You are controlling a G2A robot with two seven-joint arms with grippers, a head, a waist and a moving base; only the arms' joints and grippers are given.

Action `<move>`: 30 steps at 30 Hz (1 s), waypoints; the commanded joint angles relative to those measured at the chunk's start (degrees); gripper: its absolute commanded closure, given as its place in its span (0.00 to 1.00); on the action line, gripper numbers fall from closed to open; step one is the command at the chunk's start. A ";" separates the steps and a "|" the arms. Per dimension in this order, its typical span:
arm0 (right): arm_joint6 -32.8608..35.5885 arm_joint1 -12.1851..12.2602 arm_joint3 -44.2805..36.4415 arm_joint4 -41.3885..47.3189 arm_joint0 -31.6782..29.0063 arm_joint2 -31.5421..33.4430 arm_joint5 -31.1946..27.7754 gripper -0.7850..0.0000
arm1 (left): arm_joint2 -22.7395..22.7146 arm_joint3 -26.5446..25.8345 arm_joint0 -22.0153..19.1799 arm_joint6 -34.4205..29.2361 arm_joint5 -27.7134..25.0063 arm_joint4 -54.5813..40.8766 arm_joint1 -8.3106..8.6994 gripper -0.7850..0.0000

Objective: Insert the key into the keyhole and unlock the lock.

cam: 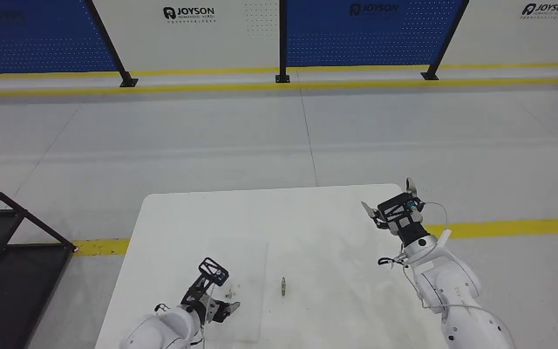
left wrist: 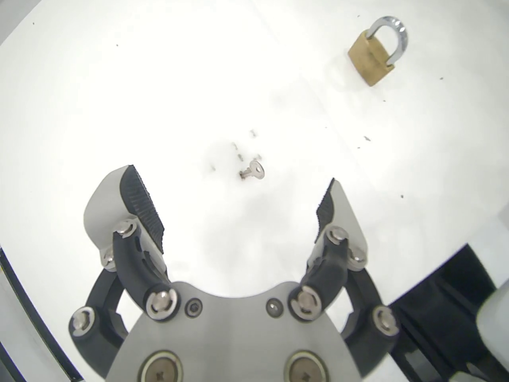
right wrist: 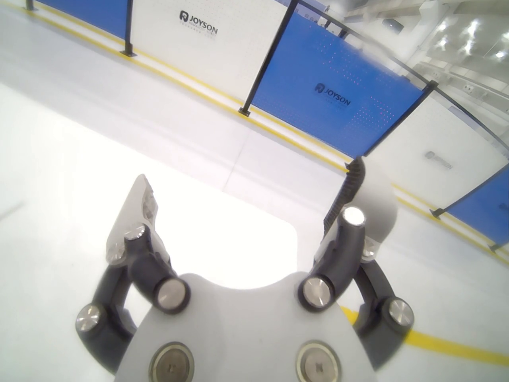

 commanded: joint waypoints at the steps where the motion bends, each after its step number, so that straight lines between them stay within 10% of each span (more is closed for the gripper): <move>1: 0.00 0.00 0.00 0.00 0.00 0.00 0.00 0.00 | 1.36 1.37 -0.94 0.47 2.29 0.70 -0.21 0.16; 6: 0.00 0.00 0.00 0.00 0.00 0.00 0.00 0.00 | 4.65 3.27 -2.37 1.50 6.31 4.20 -0.63 0.48; 30: 0.00 0.00 0.00 0.00 0.00 0.00 0.00 0.00 | 9.09 6.93 -5.22 0.52 9.12 7.81 -1.29 0.57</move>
